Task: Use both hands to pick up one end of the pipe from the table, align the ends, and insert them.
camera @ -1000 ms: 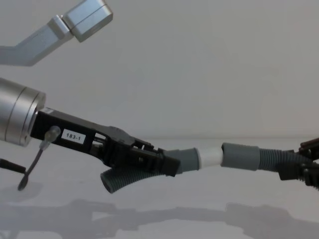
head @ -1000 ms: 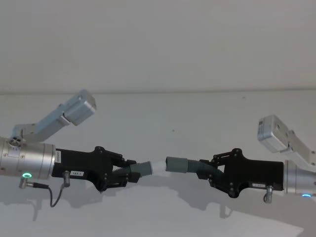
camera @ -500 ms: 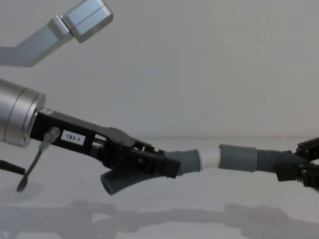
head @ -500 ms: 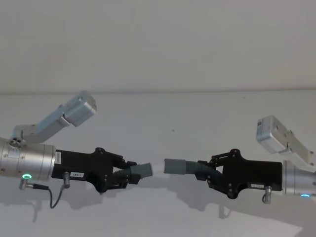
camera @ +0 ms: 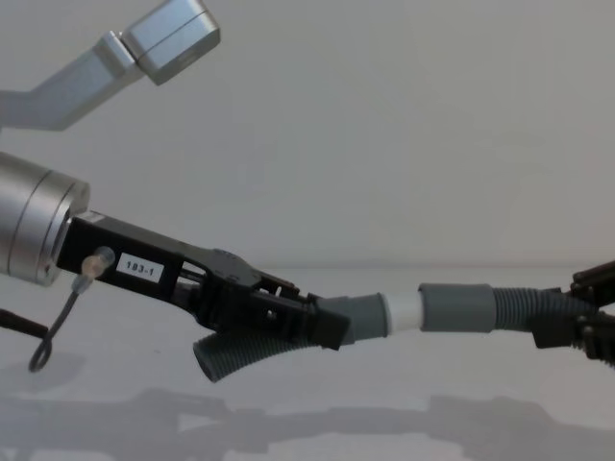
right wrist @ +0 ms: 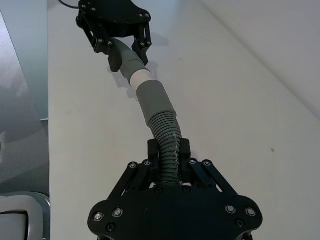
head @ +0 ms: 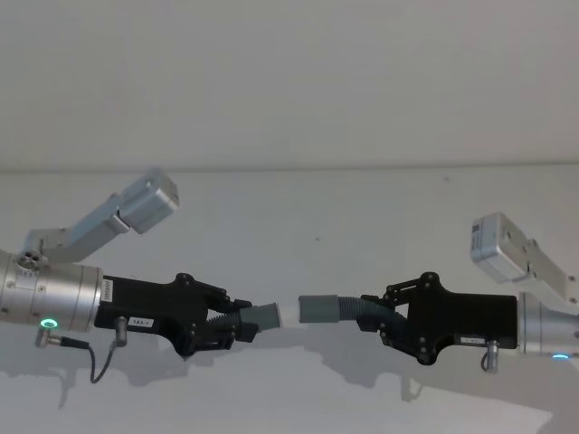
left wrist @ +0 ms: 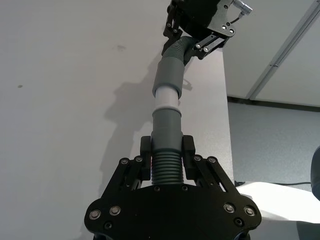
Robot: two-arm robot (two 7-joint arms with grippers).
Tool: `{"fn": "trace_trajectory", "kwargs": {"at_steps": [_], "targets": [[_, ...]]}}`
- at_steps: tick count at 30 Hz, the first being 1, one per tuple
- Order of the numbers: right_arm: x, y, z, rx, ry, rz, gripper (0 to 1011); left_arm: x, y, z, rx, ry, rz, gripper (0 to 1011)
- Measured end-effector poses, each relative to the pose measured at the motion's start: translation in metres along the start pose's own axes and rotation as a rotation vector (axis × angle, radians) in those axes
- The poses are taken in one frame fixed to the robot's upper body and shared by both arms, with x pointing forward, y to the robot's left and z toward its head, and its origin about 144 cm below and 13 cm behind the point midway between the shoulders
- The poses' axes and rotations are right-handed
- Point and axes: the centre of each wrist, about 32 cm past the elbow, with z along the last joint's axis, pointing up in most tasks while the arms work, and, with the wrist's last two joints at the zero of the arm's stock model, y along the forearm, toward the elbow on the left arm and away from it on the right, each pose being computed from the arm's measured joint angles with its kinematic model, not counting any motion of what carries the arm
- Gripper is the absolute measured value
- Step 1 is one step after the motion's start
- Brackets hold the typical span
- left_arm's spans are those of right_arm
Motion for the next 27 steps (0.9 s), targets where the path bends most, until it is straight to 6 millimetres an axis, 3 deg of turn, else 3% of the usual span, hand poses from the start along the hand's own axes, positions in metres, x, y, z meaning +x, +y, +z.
{"fn": "trace_trajectory", "kwargs": {"at_steps": [27], "targets": [[0.0038,0.0,0.002,-0.008,-0.032,0.02,205,0.0029,-0.0018,0.0014,0.013,0.007,-0.005,329]]}}
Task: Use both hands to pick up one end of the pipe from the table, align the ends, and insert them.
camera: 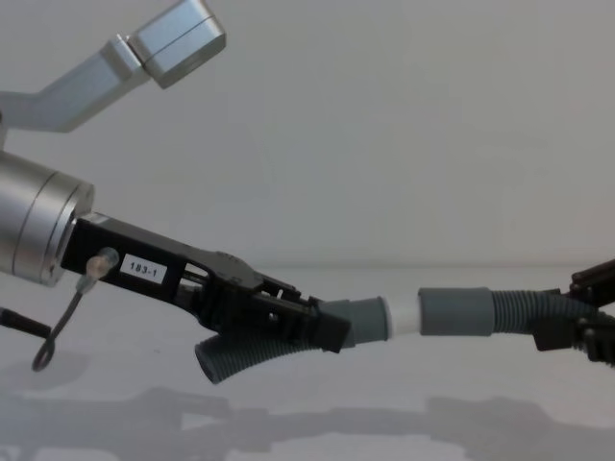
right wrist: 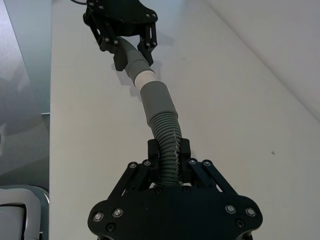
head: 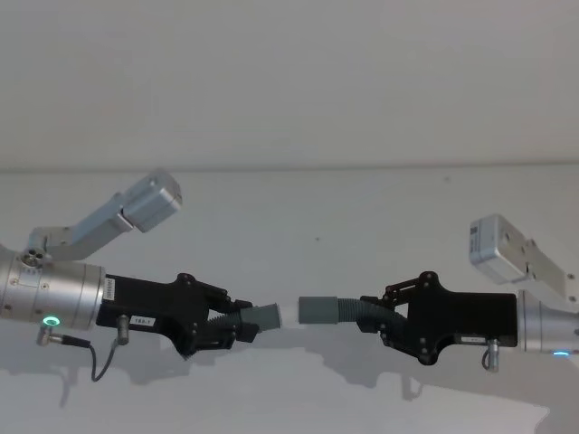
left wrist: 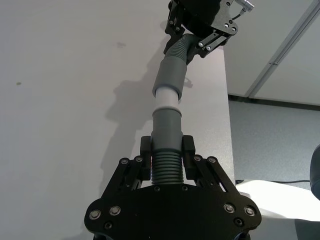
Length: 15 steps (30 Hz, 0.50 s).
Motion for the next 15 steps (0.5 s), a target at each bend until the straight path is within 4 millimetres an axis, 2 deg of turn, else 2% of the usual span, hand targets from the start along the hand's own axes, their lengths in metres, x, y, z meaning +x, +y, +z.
{"fn": "trace_trajectory", "kwargs": {"at_steps": [15], "targets": [[0.0004,0.0,0.0,-0.002,-0.003,0.002,204,0.0003,-0.0003,-0.0001,0.002,0.002,0.002,329]]}}
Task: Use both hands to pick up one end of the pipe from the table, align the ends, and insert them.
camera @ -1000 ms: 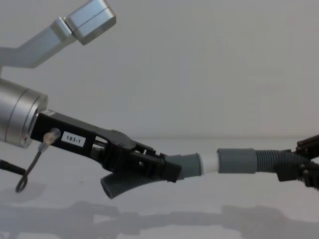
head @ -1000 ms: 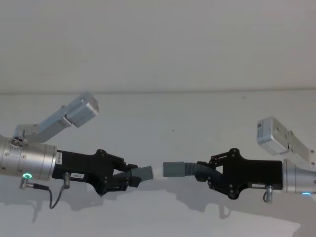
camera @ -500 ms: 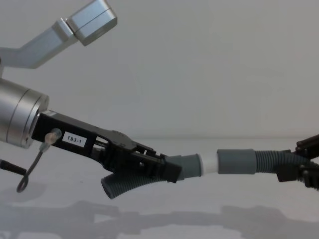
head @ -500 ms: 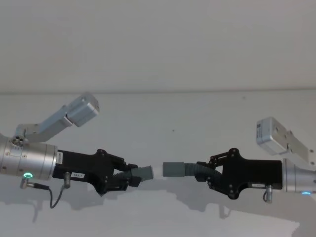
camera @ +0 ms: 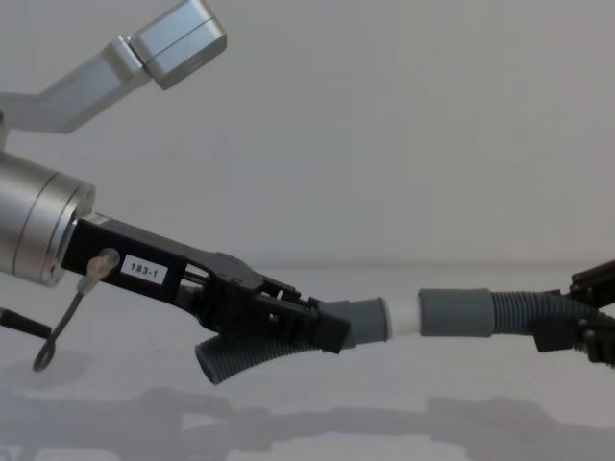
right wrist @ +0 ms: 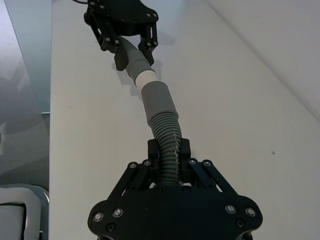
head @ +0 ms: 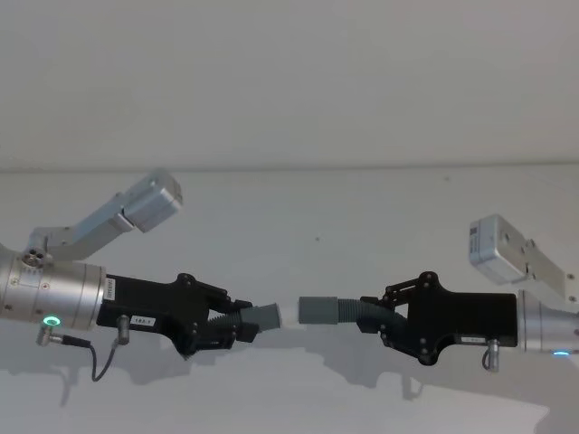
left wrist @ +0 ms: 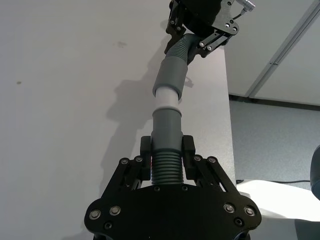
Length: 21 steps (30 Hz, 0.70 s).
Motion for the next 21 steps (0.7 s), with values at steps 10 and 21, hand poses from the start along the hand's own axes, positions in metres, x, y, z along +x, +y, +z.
{"fn": "trace_trajectory", "kwargs": {"at_steps": [10,21], "targets": [[0.0001,0.0001,0.0002,0.0,-0.001,0.0,204,0.0001,-0.0001,0.0002,0.001,0.0,0.0,329],[0.0002,0.0001,0.0003,0.0,-0.001,0.0,205,0.0001,-0.0001,0.0002,0.001,0.0,0.0,329]]}}
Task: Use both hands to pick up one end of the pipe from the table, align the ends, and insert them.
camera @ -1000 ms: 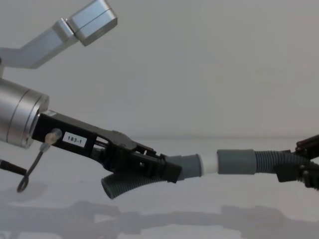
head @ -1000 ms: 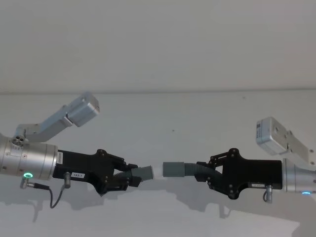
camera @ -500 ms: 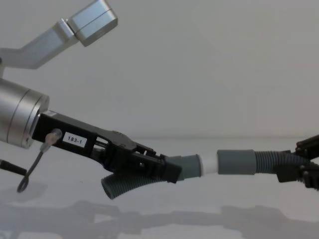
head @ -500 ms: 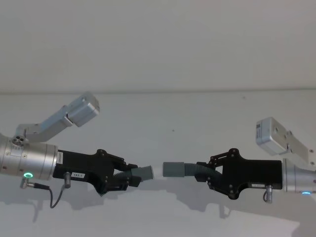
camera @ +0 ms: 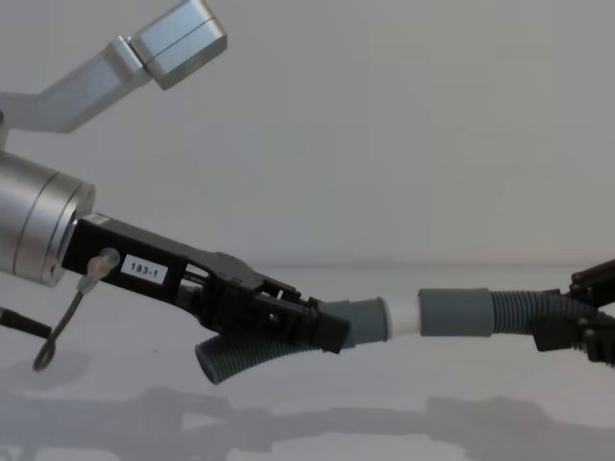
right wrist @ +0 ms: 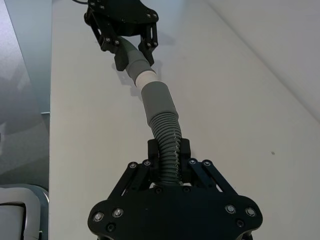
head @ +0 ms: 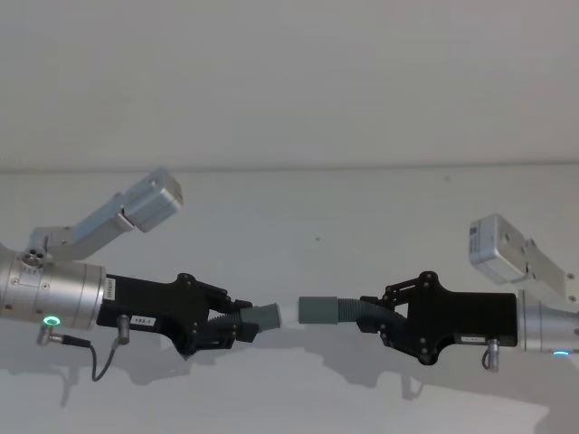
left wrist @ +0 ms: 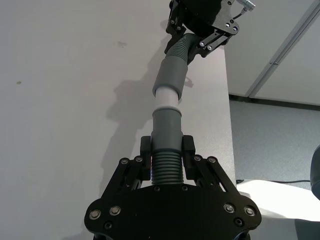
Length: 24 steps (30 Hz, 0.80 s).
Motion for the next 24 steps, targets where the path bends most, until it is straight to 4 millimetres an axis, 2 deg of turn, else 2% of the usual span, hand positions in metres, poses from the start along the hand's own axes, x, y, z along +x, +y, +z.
{"fn": "trace_trajectory", "kwargs": {"at_steps": [24], "targets": [[0.0,0.0,0.0,0.0,0.0,0.0,205,0.0,0.0,0.0,0.0,0.0,0.0,329]]}}
